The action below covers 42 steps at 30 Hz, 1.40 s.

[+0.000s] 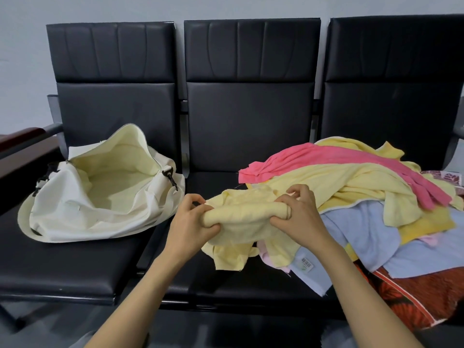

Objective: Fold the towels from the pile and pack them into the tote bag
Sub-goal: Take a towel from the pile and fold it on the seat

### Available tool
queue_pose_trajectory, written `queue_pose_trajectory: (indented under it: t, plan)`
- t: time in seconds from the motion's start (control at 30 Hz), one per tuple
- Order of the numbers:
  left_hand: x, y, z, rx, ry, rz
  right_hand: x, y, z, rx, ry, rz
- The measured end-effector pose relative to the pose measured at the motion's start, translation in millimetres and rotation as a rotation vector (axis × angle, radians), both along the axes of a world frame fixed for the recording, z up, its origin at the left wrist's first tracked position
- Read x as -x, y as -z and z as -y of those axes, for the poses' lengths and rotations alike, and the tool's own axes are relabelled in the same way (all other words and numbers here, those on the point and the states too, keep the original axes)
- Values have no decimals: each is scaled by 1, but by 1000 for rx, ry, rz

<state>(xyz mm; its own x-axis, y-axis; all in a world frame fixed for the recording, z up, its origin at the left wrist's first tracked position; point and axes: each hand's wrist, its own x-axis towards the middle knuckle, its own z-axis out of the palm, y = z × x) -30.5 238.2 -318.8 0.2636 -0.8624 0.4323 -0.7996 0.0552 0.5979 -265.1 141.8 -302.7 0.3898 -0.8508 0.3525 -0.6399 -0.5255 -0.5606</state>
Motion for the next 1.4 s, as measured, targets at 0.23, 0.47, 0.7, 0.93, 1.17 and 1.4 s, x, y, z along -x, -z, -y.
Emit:
queue_pose_trajectory:
  t: [0.23,0.47,0.7,0.93,1.17,1.4]
  plan:
    - [-3,-10,-7,-110,225,-618,-1,-4,0,-464,-227,525]
    - [-4,-16,-9,-54,203,-752,-19,2,-7,-372,-196,461]
    - [-32,-43,-10,-212,290,-1079,-45,4,-7,-698,-221,763]
    - [-97,-50,-3,-302,134,-979,-93,-3,1,-1018,-412,589]
    - [-178,-53,6,-113,-59,-843,-222,-33,33,-881,-360,517]
    - [-301,-27,66,-247,-518,-664,-359,-36,49,-655,-321,390]
